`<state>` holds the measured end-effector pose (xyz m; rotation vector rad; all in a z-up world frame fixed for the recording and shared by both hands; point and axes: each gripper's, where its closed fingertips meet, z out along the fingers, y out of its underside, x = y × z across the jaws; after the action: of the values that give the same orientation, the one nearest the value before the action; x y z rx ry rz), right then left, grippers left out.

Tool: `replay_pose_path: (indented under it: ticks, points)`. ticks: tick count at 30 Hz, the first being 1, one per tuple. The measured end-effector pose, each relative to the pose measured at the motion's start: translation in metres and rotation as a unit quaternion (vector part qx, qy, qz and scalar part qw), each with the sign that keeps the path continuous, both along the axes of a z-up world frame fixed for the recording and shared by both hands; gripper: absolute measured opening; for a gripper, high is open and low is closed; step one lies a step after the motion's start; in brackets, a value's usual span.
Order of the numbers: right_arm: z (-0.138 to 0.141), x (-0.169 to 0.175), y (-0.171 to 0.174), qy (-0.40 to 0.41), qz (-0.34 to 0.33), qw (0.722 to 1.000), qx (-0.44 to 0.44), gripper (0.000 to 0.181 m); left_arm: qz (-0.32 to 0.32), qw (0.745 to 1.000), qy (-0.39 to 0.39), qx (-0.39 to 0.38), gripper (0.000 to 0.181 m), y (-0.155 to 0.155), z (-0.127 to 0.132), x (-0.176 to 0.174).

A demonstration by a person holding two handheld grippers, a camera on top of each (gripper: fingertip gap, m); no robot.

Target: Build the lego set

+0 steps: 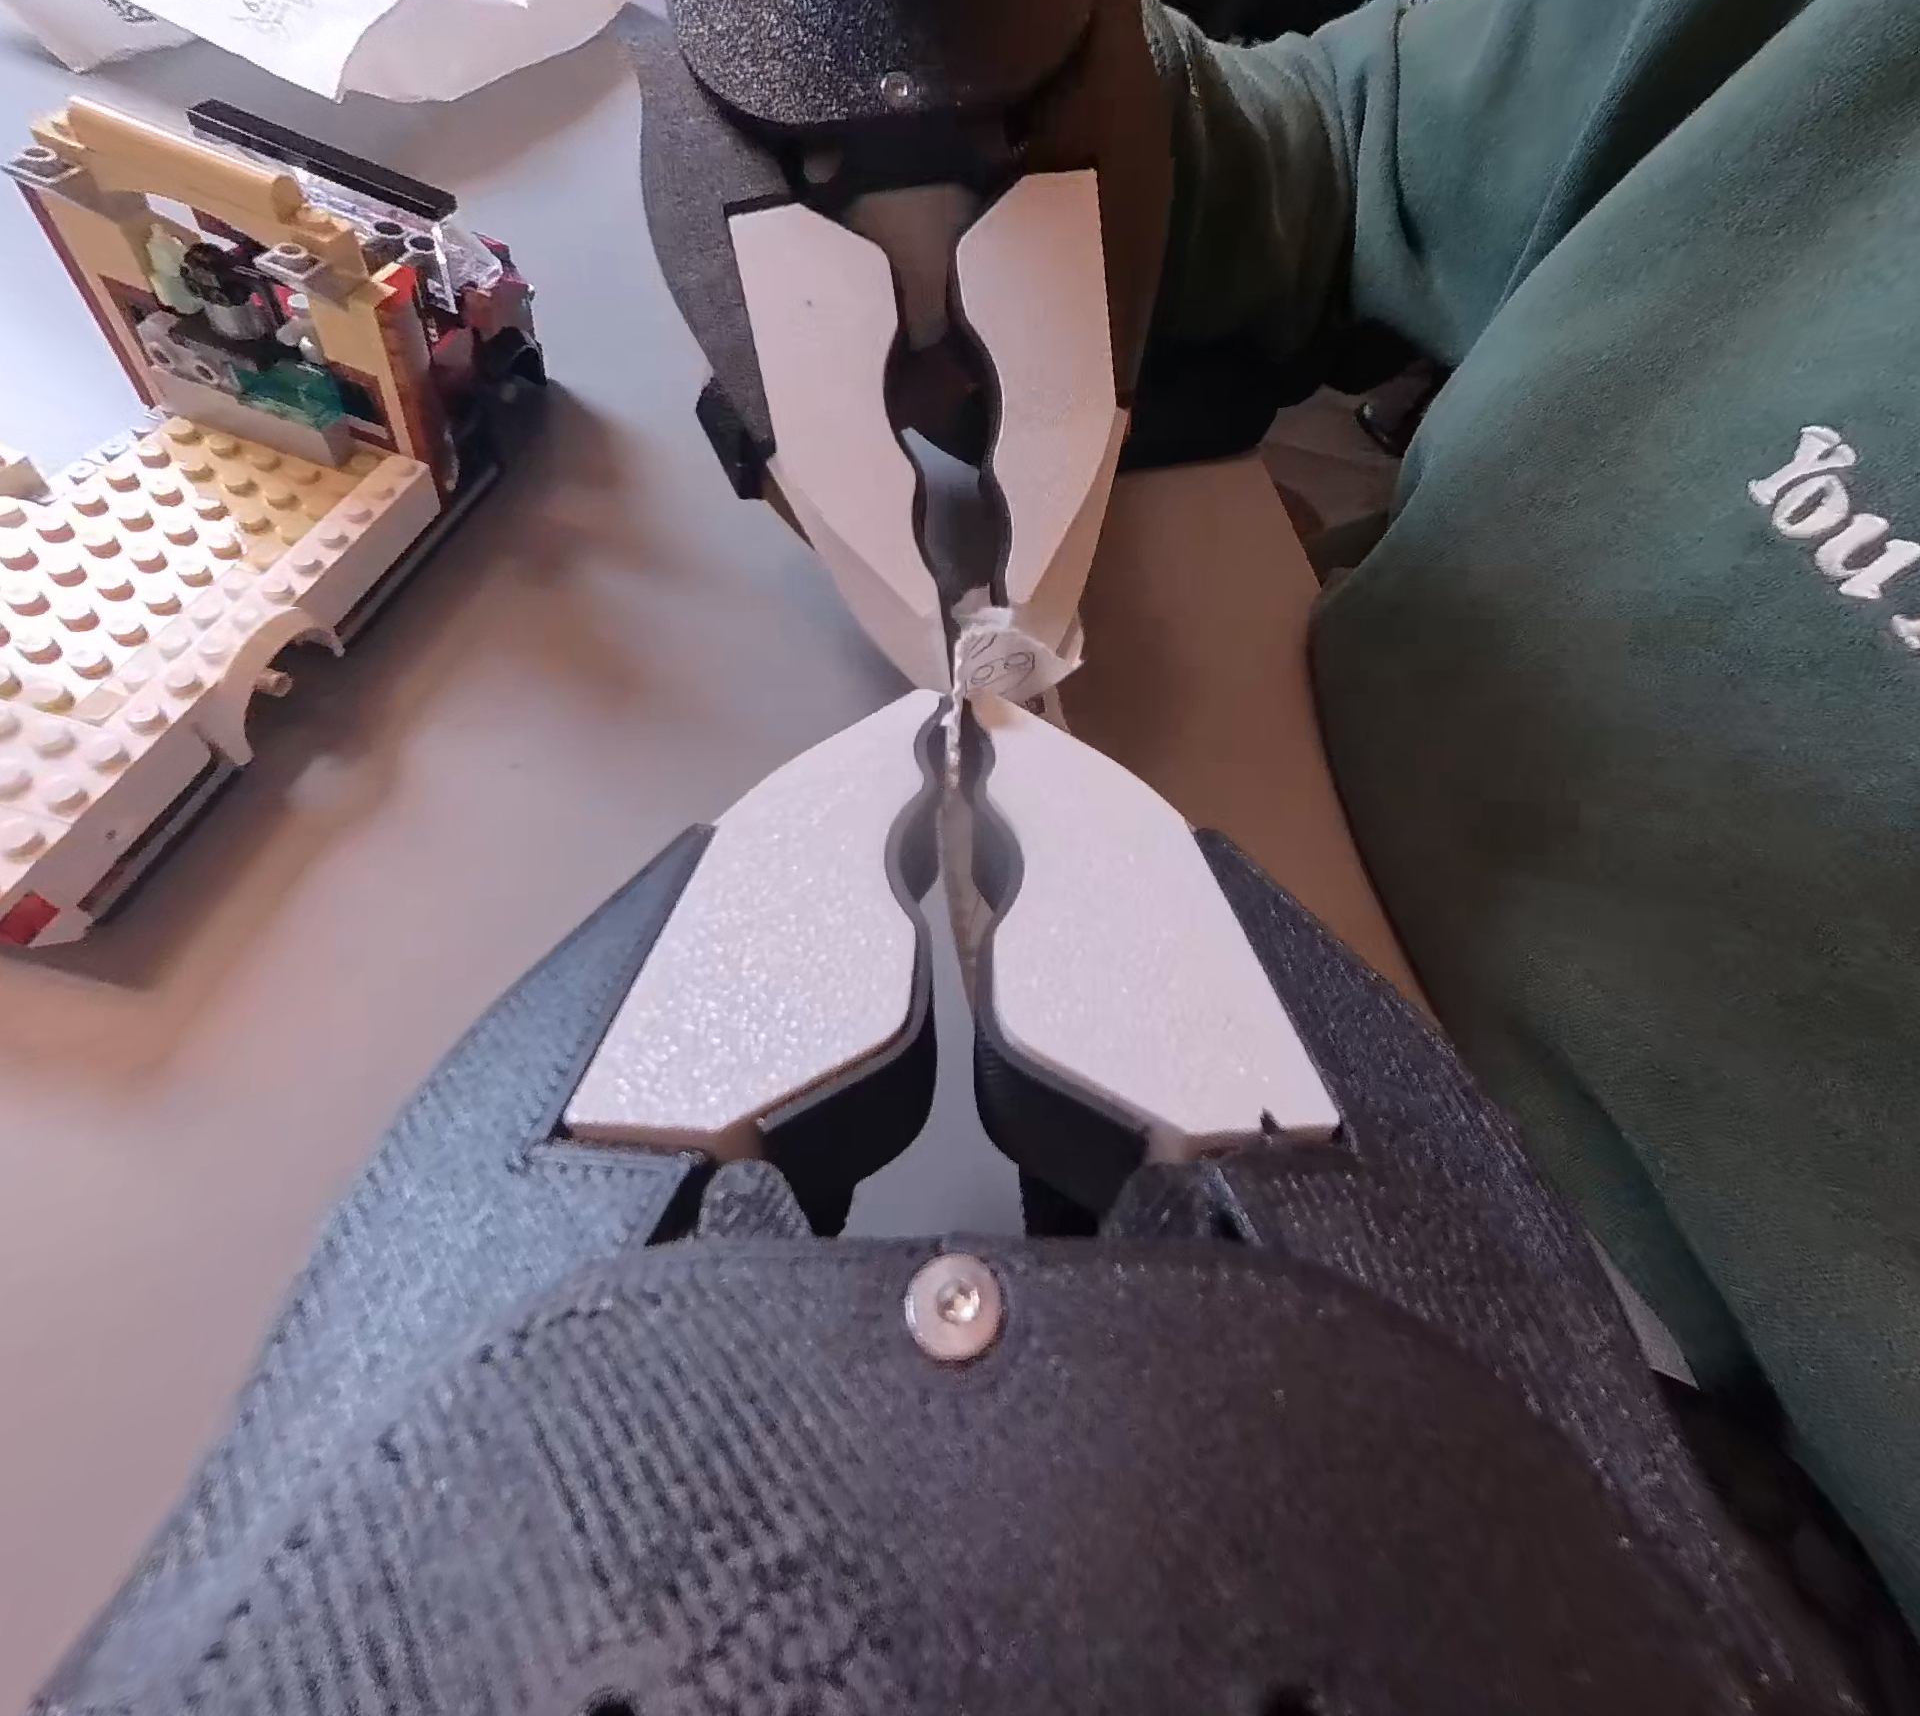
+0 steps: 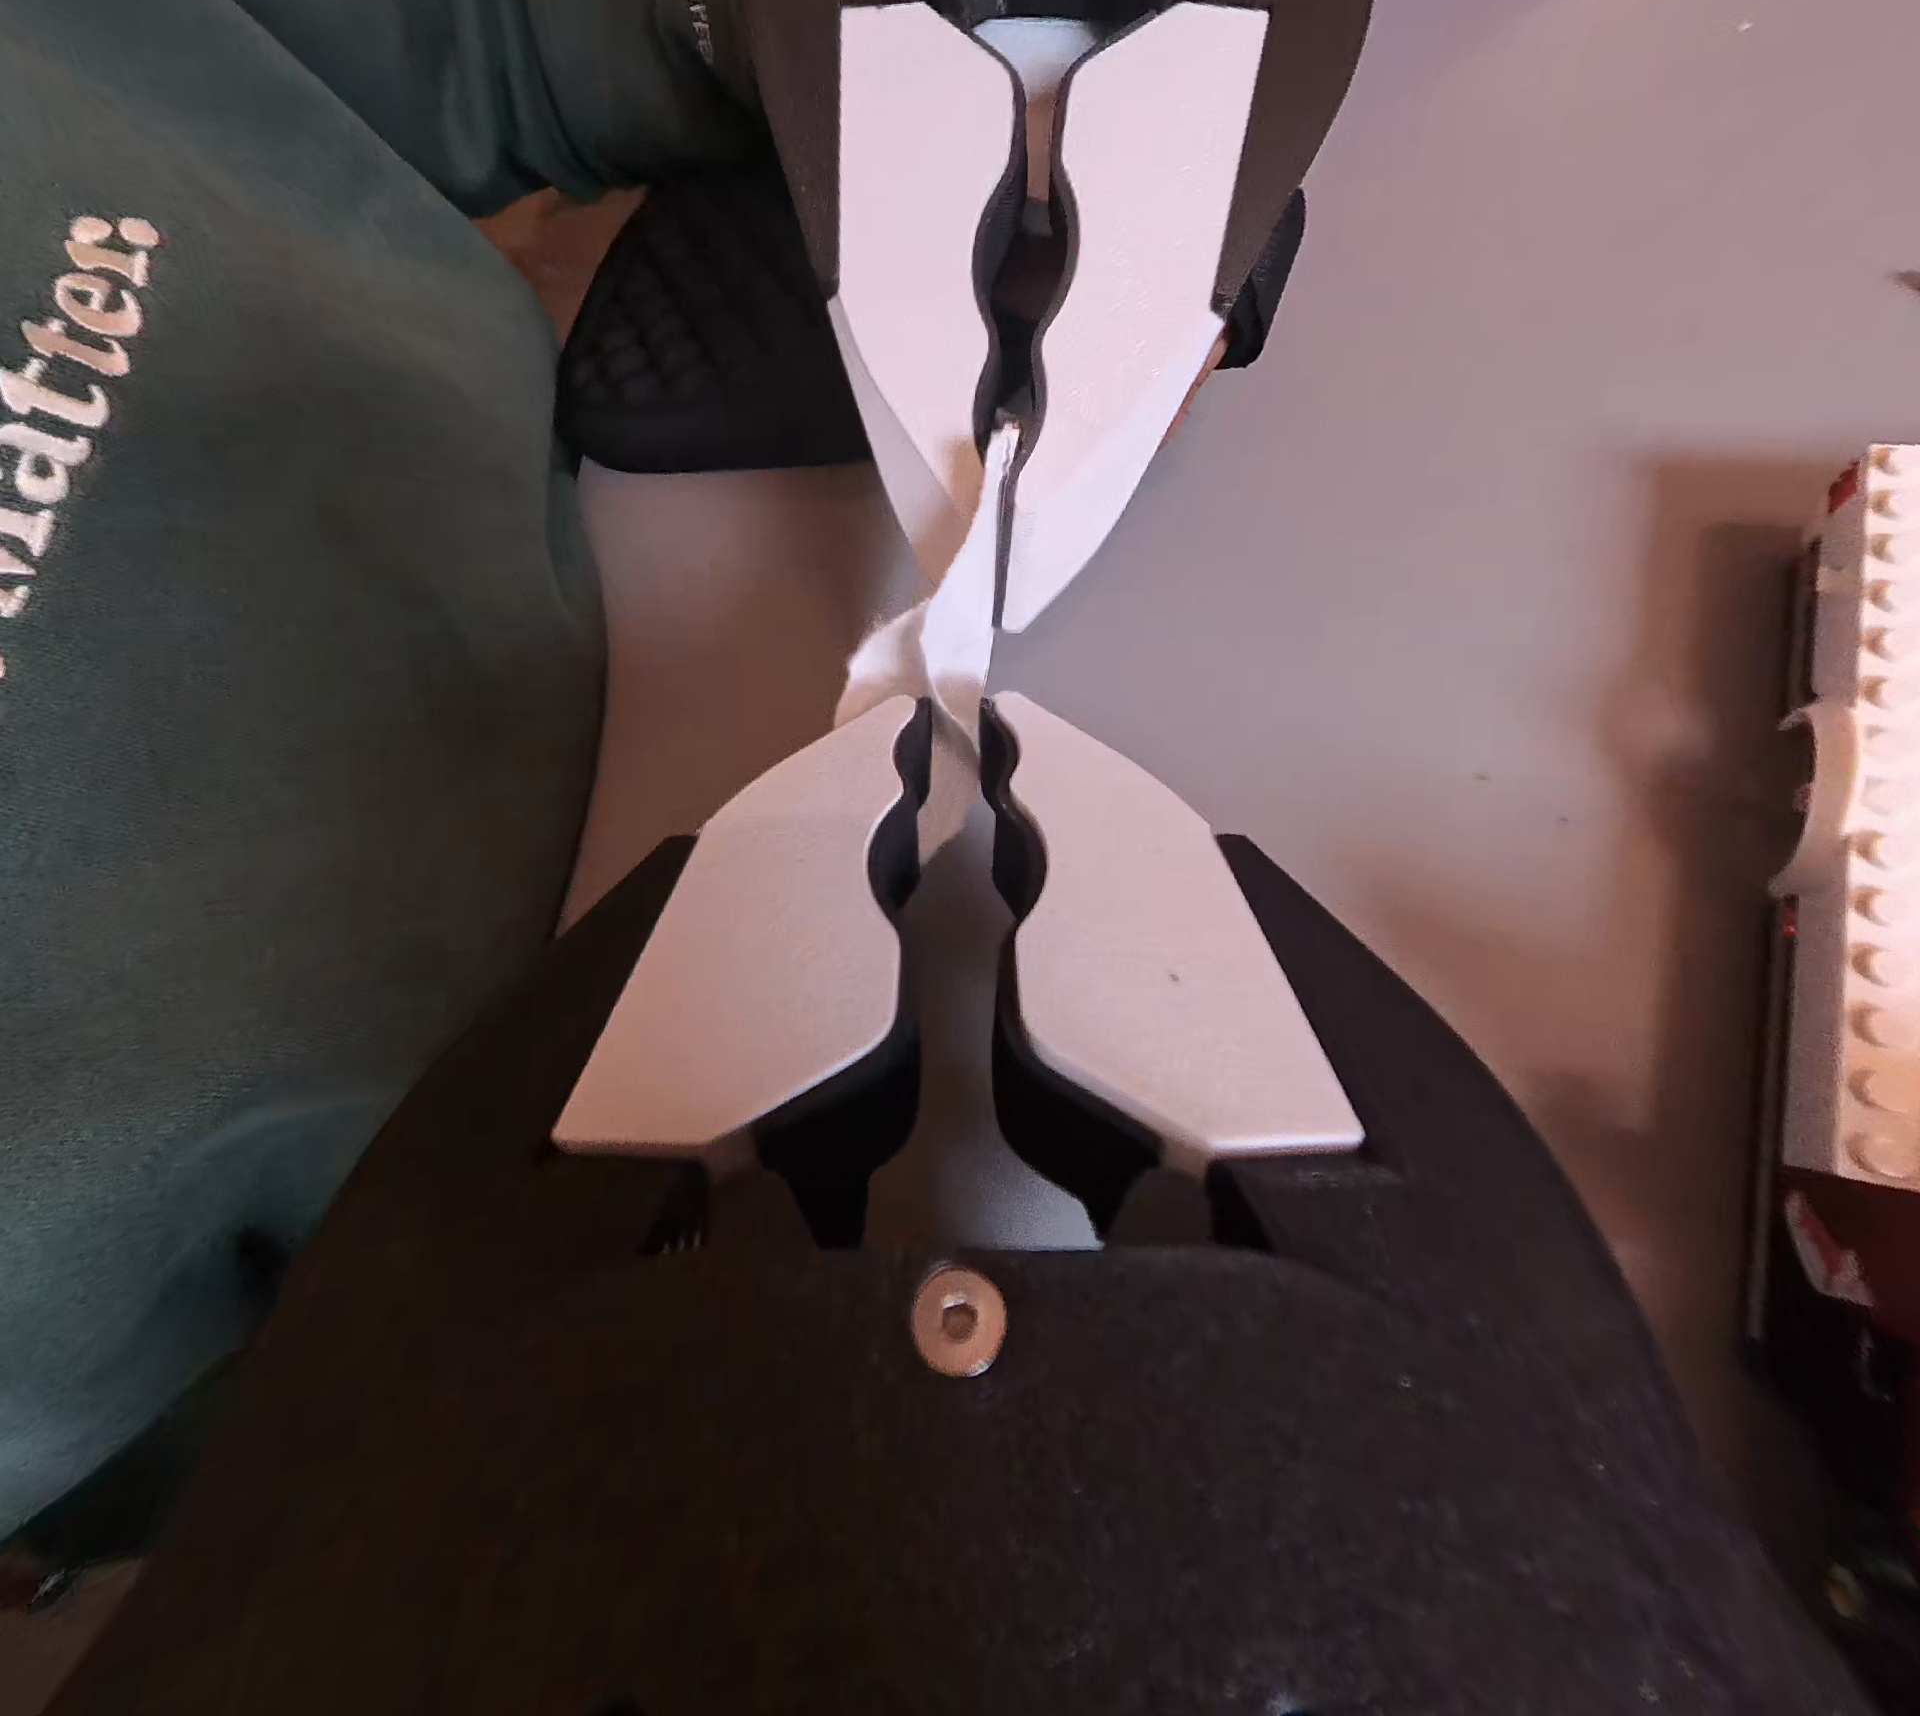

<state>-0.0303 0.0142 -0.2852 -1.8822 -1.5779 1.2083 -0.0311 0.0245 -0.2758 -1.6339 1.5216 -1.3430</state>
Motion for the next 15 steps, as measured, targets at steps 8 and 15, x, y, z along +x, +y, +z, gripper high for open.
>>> replay_pose_path:
  ticks: [8, 15]
  points:
    - [-0.001, 0.004, 0.008, -0.017, -0.022, 0.999, 0.038, 0.001, -0.001, 1.0, -0.008, -0.012, 0.001, 0.001, 0.002, -0.001]
    - [-0.009, -0.008, -0.009, -0.013, 0.009, 1.0, 0.014, 0.0, -0.006, 0.999, -0.032, -0.012, 0.001, -0.011, 0.013, 0.009]
